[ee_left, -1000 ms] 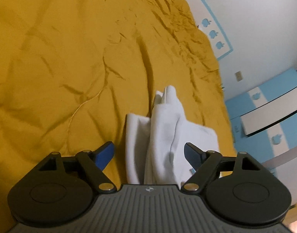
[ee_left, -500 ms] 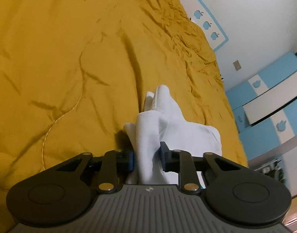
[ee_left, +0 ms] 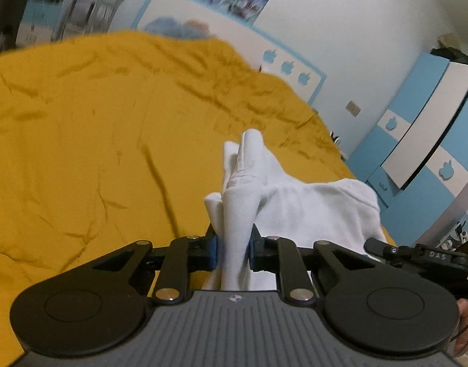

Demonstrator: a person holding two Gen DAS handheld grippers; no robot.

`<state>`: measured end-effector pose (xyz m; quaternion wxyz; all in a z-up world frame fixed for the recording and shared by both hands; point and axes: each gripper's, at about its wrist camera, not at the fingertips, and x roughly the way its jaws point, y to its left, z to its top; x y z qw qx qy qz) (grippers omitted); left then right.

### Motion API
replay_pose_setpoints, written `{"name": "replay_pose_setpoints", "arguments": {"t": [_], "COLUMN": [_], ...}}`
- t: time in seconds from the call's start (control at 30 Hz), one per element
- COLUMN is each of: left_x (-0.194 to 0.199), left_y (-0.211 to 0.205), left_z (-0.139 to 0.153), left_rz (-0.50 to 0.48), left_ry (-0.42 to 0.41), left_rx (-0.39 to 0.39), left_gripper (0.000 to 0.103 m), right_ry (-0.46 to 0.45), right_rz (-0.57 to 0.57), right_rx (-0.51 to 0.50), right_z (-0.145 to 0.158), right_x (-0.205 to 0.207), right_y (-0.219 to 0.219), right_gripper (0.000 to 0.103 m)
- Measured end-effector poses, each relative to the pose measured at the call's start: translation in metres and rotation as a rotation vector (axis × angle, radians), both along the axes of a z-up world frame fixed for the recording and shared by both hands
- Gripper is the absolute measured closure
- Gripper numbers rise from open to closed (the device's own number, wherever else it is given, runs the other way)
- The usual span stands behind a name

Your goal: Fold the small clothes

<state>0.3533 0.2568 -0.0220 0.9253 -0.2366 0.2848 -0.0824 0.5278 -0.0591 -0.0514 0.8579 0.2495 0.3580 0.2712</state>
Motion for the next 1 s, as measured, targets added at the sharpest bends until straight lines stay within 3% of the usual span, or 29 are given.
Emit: {"name": "replay_pose_setpoints", "arguments": {"t": [0.33,0.63,0.83,1.0], "left_x": [-0.09,-0.141,-0.161,-0.159], "left_y": [-0.05,-0.102,-0.124,-0.128], "left_z": [0.075,0.111,0.109,0.082], "left_rz": [0.01,-0.081,-0.152,-0.166], "left_ry": [-0.182,-0.293,-0.283,-0.197], "left_rx": [0.02,-0.02,-0.037,-0.017], "left_gripper": [0.084,0.084,0.084,0.084], "right_ry": [-0.19,-0.36,-0.328,-0.255], "right_rz": [0.022,-0.004,-0.017,-0.016], "right_rx": [0.044,0.013,-0.029,-0.046], "right_z": [0.096,0.173,0.196,0.178], "right_x": [-0.111,-0.212,-0.255,-0.267], "right_y": [-0.039,-0.106,-0.152,-0.174], "right_gripper": [0.099,0.099,0.099,0.099]}}
